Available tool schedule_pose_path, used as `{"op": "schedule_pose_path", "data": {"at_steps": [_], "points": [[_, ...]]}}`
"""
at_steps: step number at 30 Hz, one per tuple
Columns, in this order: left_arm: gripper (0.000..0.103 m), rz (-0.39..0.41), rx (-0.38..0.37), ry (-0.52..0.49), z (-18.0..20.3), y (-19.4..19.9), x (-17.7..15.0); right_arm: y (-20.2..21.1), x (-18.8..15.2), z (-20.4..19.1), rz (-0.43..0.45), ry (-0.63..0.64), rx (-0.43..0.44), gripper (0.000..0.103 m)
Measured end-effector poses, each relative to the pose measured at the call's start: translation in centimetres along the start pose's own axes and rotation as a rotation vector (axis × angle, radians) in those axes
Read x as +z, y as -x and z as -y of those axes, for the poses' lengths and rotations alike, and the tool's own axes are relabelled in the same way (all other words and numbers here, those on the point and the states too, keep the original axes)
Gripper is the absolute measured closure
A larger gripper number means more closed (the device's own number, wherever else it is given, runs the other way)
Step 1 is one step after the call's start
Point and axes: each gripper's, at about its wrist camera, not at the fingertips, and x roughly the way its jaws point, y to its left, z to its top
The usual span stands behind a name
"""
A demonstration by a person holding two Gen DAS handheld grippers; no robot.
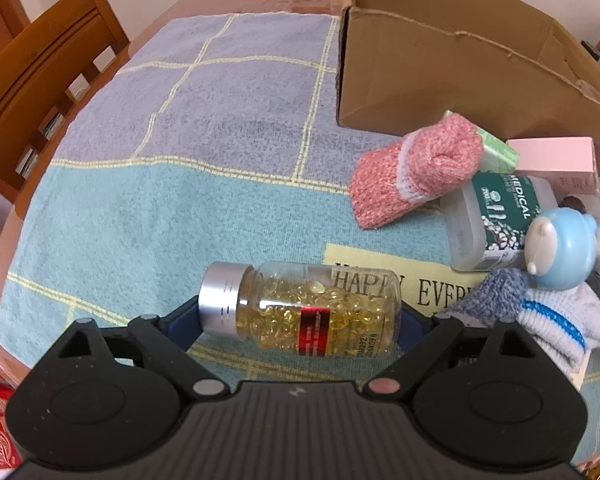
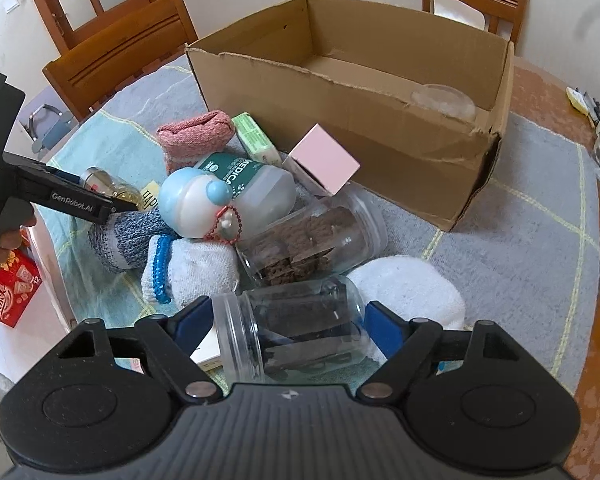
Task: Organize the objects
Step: 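Carry the bottle and jar into the box and release both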
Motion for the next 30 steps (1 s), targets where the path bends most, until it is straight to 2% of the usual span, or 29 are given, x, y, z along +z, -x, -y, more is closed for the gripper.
{"op": "schedule_pose_path", "data": {"at_steps": [6,9,14,22,30], "points": [[0.010,0.005,-0.013,-0.087,-0.5,2.3,1.0,1.4,1.2,0.1,0.009,0.017,-0.016,0.017],[0.010,0.008,-0.043,-0.132,-0.7,3.8,2.1,2.5,2.2,0.0,0.018,0.036,-0.031,0.017],[0.010,0.047,-0.077,-0.221,-0.2,6.4,4.4,4.3,4.1,-0.2,0.046,0.061,-0.042,0.017],[0.010,0.139,-0.161,-0.326,1.4,9.3,10.1,6.4,8.5,-0.7,0.130,0.095,-0.076,0.017],[0.010,0.226,-0.170,-0.383,3.5,8.7,16.1,5.4,13.9,-0.4,0.203,0.067,-0.116,0.017]]}}
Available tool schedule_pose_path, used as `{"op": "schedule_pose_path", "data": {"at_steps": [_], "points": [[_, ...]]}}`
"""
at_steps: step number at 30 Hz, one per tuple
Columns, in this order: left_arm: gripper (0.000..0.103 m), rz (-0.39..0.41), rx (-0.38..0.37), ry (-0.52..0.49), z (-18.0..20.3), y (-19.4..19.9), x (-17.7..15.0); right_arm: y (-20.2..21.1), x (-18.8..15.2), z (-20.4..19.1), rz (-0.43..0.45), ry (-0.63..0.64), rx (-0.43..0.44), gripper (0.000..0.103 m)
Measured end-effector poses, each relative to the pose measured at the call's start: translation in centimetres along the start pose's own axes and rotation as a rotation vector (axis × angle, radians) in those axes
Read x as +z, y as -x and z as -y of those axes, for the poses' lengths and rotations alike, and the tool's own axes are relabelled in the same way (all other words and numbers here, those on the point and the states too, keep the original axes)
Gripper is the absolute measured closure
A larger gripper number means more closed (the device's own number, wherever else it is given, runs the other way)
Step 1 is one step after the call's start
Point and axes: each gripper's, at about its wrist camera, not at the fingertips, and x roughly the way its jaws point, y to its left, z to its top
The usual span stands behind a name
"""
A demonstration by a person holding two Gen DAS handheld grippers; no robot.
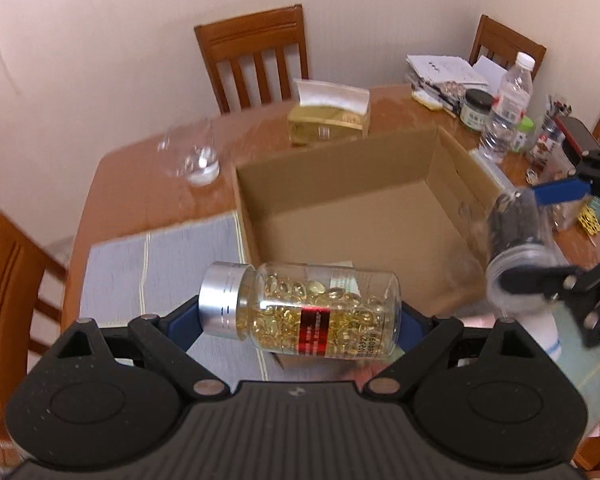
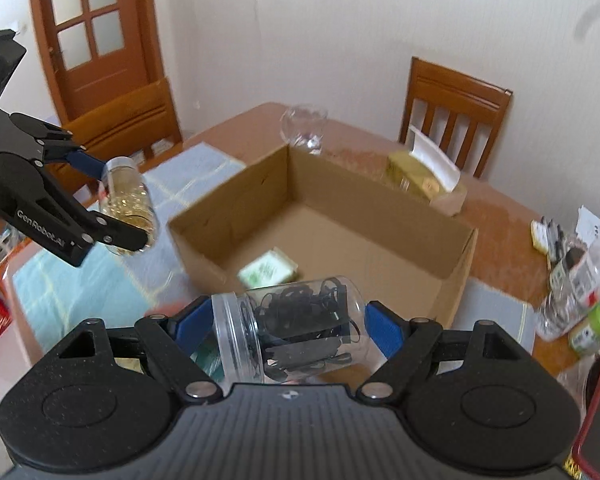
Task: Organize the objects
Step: 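Carry the bottle and jar into the box and release both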
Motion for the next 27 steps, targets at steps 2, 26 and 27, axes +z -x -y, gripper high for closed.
{"op": "schedule_pose_path", "data": {"at_steps": [2,26,27], "points": [[0.010,0.006,-0.005,-0.006,-0.2,-1.0,1.2,-1.0,1.0,0.1,0.002,-0.020,-0.012,0.017],[0.009,-0.059,-0.048,-0.044,1.4,-11.7,7.0,-2.9,0.0,0.9,-0.041,-0.166,-0.173,0.000],[0.008,-0.052,-0.041,-0.037,1.5,-11.9,7.1,-2.7,-0.4,1.2,-0.045,-0.180,-0.186,0.000]]}}
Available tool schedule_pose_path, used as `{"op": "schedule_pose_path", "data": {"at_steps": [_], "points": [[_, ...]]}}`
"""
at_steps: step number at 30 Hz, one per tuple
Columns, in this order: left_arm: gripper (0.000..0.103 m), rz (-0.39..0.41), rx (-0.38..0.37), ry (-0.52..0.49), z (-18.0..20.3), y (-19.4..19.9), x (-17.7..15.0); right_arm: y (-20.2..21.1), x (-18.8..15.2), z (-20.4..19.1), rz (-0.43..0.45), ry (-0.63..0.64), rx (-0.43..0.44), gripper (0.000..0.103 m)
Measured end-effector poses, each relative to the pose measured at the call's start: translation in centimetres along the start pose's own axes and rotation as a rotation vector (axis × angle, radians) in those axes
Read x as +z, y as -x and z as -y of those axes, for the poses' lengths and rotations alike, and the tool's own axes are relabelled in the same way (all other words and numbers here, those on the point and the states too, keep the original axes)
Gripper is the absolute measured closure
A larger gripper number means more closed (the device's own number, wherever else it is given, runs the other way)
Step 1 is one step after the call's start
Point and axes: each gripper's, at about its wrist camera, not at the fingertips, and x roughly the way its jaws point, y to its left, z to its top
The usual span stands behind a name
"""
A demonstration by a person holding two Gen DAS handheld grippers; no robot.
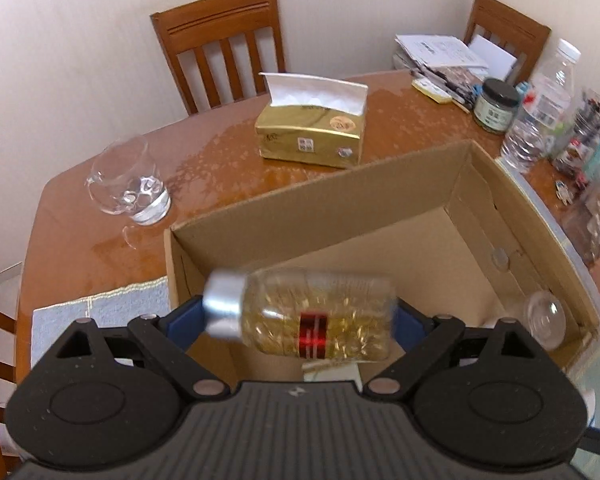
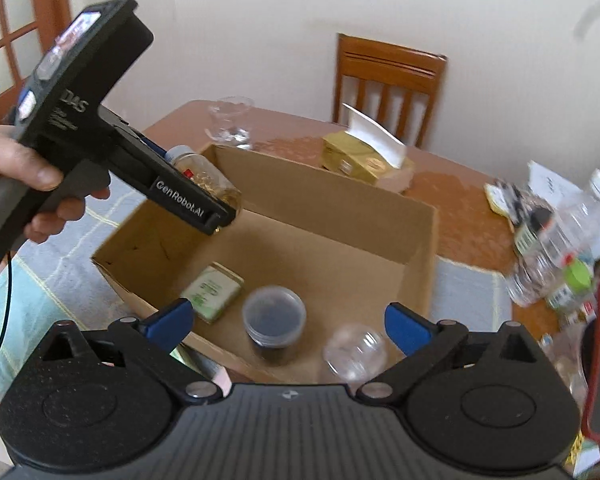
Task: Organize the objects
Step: 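Carry the bottle and jar into the box and release both, then reach the left tool to the grey knit sock while the right tool reaches the white sock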
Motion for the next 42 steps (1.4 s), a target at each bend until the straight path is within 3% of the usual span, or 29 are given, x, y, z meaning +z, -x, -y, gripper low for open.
{"op": "schedule_pose_path", "data": {"at_steps": [7,15,23,30,37,42], "points": [[0.007,0.022,0.015,-0.030,0.6,0.8,0.0,0.7,-1.8,2.2,-0.031,-0.065,-0.063,0.000],[0.003,0.080,0.041,-0.023,0.9,4.9,-1.9,2.0,-3.3,2.7,-0.046,-0.081,-0.085,0.000],[0.003,0.107,0.073,0.028,2.1,8.3,-7.6,2.2,-7.8,2.7,-0.061,-0.151,-0.113,0.000],[0.003,0.064,0.099,0.086,3.4,9.6,-13.1,1.9,-12.6,2.2,-0.102,-0.195,-0.132,0.000],[0.003,0.015,0.117,0.108,4.9,10.1,-18.0,2.3,-14.9,1.4,-0.111,-0.200,-0.132,0.000],[0.003,-0.036,0.082,0.157,5.5,9.8,-20.9,2.1,-16.6,1.2,-0.126,-0.234,-0.126,0.000]]}}
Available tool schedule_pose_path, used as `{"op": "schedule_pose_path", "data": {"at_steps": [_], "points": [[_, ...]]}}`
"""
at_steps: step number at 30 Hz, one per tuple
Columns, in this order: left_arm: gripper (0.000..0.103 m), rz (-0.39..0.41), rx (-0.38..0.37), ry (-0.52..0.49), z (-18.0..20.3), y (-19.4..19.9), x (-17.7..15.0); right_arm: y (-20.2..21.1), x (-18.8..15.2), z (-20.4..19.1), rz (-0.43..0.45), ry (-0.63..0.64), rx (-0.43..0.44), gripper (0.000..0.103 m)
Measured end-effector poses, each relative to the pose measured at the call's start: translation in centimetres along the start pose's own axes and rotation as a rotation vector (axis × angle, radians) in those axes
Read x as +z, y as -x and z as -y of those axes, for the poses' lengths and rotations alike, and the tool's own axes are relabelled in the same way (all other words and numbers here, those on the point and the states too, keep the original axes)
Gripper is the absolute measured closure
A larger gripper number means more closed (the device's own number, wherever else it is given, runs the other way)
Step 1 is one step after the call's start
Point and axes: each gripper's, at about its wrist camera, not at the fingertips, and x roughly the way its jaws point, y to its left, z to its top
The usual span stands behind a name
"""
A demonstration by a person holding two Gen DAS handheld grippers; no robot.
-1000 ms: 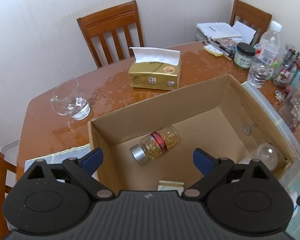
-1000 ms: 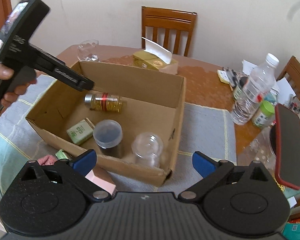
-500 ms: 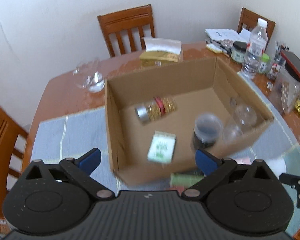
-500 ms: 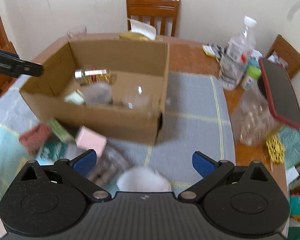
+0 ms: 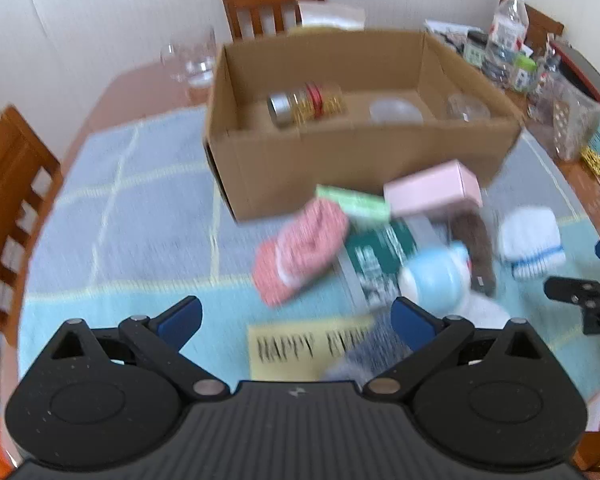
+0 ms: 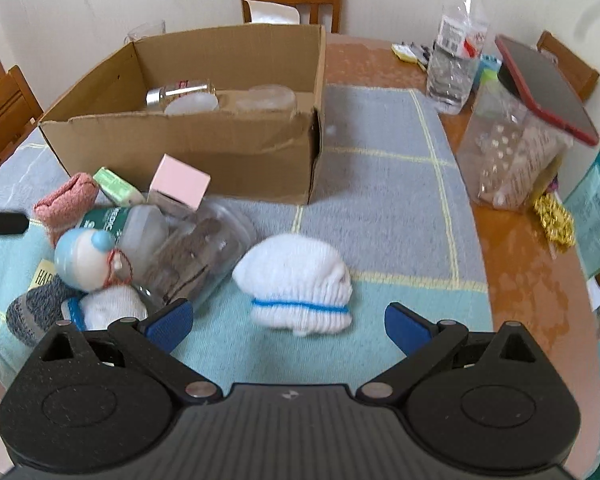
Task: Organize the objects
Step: 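Reach the left tool to the grey knit sock while the right tool reaches the white sock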
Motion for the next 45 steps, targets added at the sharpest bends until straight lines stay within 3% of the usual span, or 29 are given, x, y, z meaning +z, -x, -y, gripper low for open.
{"op": "schedule_pose_path", "data": {"at_steps": [8,12,21,27,32,37,45], "points": [[0.003,-0.048,-0.041,-0.033,1.1,-0.9,-3.3,-1.8,-2.2,0.0,-0.055,0.000,-0.022,0.000],[0.003,-0.090,-0.018,-0.030,1.2,-2.4,-4.2,-2.6,-2.5,0.3,-0.075,-0.014,-0.018,0.000],[0.002,-0.069,0.003,0.087,-2.1,-2.6,-3.1,-3.4,-2.2,0.1,-0.079,0.020,-0.016,0.000],[0.002,-0.046,0.046,0.106,-2.9,-2.1,-2.6,-4.5,-2.4,0.2,-0.084,0.049,-0.025,0.000],[0.002,-0.053,0.009,0.068,-1.6,-1.7,-3.3,-5.2,-2.2,0.7,-0.068,0.086,-0.006,0.000],[0.002,-0.084,-0.016,0.092,0.2,-2.5,-4.1,-5.8,-1.5,1.1,-0.047,0.131,0.022,0.000],[0.002,-0.094,0.040,0.125,2.0,-4.6,-3.8,-6.5,-0.7,1.3,-0.012,0.172,0.053,0.000]]}}
